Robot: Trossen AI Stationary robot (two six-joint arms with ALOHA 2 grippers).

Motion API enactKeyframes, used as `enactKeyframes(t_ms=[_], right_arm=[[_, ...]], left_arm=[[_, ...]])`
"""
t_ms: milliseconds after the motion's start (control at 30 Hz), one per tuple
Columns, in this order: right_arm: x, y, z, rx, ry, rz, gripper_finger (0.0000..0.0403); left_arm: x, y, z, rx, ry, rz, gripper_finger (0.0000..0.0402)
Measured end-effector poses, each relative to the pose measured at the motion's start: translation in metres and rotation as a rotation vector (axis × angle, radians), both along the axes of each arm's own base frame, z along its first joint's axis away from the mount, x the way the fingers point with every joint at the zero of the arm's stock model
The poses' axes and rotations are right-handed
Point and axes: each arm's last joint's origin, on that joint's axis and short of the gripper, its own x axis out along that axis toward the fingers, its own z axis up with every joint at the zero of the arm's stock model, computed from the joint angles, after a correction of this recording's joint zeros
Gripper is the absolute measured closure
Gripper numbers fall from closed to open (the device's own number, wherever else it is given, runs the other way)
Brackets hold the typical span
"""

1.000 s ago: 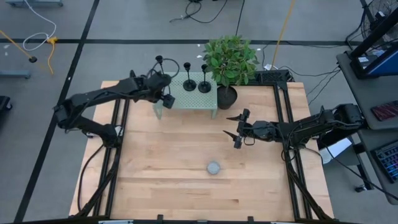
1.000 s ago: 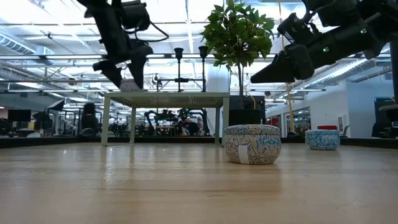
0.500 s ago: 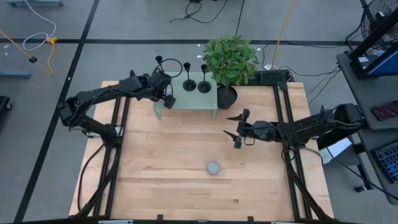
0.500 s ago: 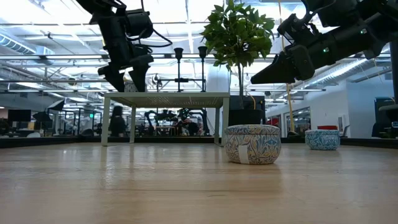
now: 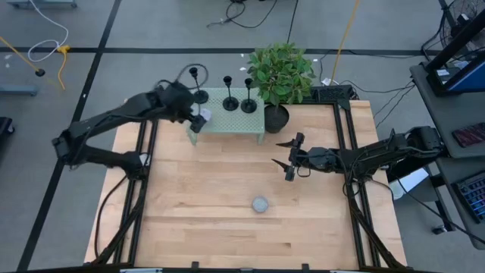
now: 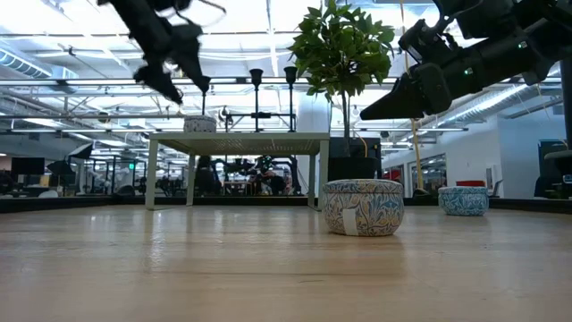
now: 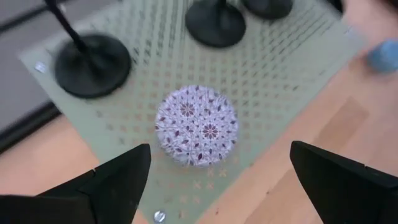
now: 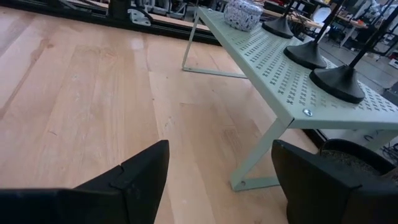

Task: Pick & Place candle stick holders
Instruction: Put the blue scented candle on the shelf aligned with the red scented candle

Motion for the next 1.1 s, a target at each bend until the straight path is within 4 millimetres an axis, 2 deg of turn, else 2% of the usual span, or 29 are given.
enactKeyframes(t_ms=[133, 333, 400, 467, 633, 767, 1000, 1100], right_arm=[[0.000, 0.002, -0.001, 0.036, 0.010, 0.081, 0.0124], [0.005, 0.021, -0.010, 0.250, 0.037, 0.499, 0.0124], [0.008, 0.030, -0.017, 0.269, 0.056, 0.571, 0.0124], [0.013, 0.038, -0.028, 0.272, 0.075, 0.584, 0.0124], [0.028, 0.053, -0.046, 0.285, -0.012, 0.598, 0.0124], [0.041, 0.060, -0.055, 0.285, -0.051, 0.622, 0.0124], [0.070, 0.077, -0.068, 0.329, -0.001, 0.636, 0.0124], [0.076, 0.080, -0.067, 0.238, -0.011, 0.650, 0.0124]], left_arm=[[-0.023, -0.016, 0.024, 0.079, -0.097, -0.020, 0.0009], [-0.045, -0.046, 0.049, 0.246, -0.193, -0.210, 0.0009], [-0.050, -0.055, 0.055, 0.323, -0.203, -0.316, 0.0009], [-0.052, -0.062, 0.061, 0.382, -0.238, -0.379, 0.0009], [-0.061, -0.073, 0.071, 0.441, -0.309, -0.364, 0.0009], [-0.064, -0.074, 0.071, 0.464, -0.292, -0.341, 0.0009], [-0.063, -0.073, 0.071, 0.478, -0.274, -0.324, 0.0009], [-0.062, -0.073, 0.070, 0.478, -0.272, -0.324, 0.0009]])
